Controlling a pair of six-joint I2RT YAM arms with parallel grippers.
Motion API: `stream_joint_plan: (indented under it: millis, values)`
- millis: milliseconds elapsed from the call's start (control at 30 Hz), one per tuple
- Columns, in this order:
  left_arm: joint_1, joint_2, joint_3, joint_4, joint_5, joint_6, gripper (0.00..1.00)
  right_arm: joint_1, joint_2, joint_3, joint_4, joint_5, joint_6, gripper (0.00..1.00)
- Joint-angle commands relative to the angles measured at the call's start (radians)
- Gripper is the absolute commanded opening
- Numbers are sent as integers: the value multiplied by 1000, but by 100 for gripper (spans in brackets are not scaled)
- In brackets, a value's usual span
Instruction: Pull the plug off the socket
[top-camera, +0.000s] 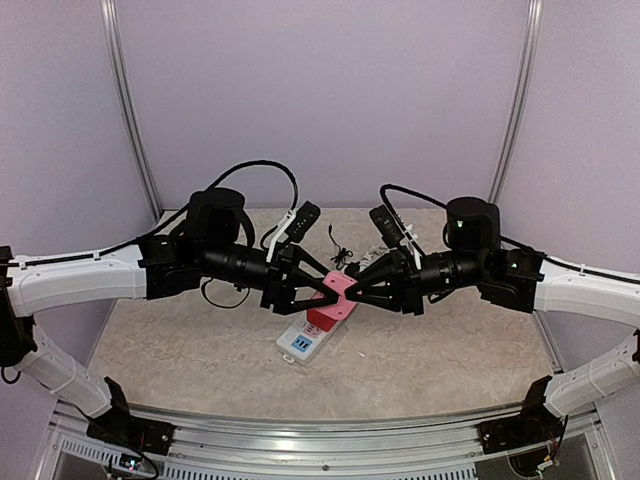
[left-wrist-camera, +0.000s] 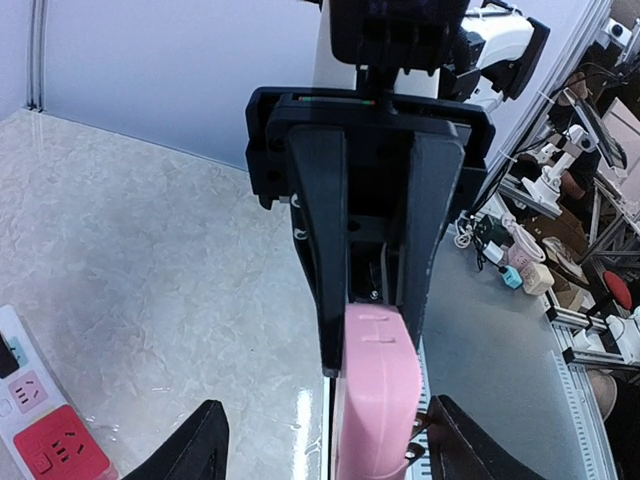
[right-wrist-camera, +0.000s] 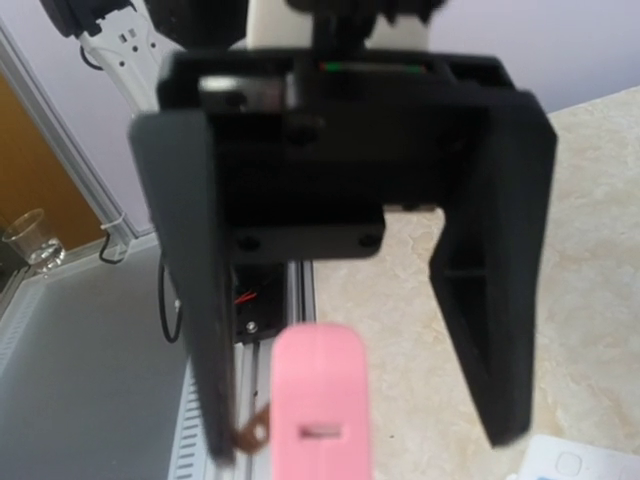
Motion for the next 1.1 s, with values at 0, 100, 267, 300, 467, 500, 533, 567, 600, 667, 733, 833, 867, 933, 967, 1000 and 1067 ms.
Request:
stream_joint_plan:
  millis: [0, 100, 267, 300, 467, 500, 533, 567, 600, 667, 733, 833, 867, 933, 967, 1000, 1067]
  values:
    - [-10, 34, 39, -82, -91, 24, 65, -1, -2, 18, 67, -40, 22, 0]
    - [-16, 54, 64, -118, -140, 27, 63, -1, -4, 10, 86, -50, 34, 0]
    - [-30, 58, 79, -138, -149, 41, 66, -1, -3, 0, 89, -40, 35, 0]
    - [-32, 51, 79, -137, -136, 45, 68, -1, -5, -2, 87, -35, 33, 0]
    - [-32, -9, 48, -94, -79, 46, 73, -1, -4, 2, 62, -18, 18, 0]
    - [-26, -27, 41, -86, -70, 42, 73, -1, -4, 2, 59, -16, 17, 0]
    - [-19, -46, 35, -79, -61, 37, 73, -2, -4, 2, 58, -14, 17, 0]
    - [-12, -56, 27, -73, -53, 31, 73, -1, -3, 1, 58, -13, 17, 0]
    - [-5, -69, 21, -71, -49, 27, 72, -1, -2, 0, 59, -13, 16, 0]
    - [7, -85, 12, -73, -43, 24, 72, -1, -1, 2, 60, -14, 17, 0]
    - [18, -90, 5, -76, -39, 15, 70, -1, 1, 2, 64, -17, 20, 0]
    - [33, -84, 0, -78, -53, 2, 65, -2, -1, 2, 74, -23, 25, 0]
    - [37, -81, 0, -78, -53, 0, 64, -2, -1, 1, 76, -24, 27, 0]
    - [37, -71, 2, -78, -50, 2, 60, -2, -4, 2, 77, -23, 30, 0]
    - [37, -66, 5, -79, -48, 2, 59, -2, -4, 1, 76, -24, 31, 0]
    - [35, -57, 8, -81, -47, 3, 57, -1, -4, 1, 76, -24, 30, 0]
    - [33, -43, 14, -83, -49, 5, 55, -1, -3, 0, 79, -25, 32, 0]
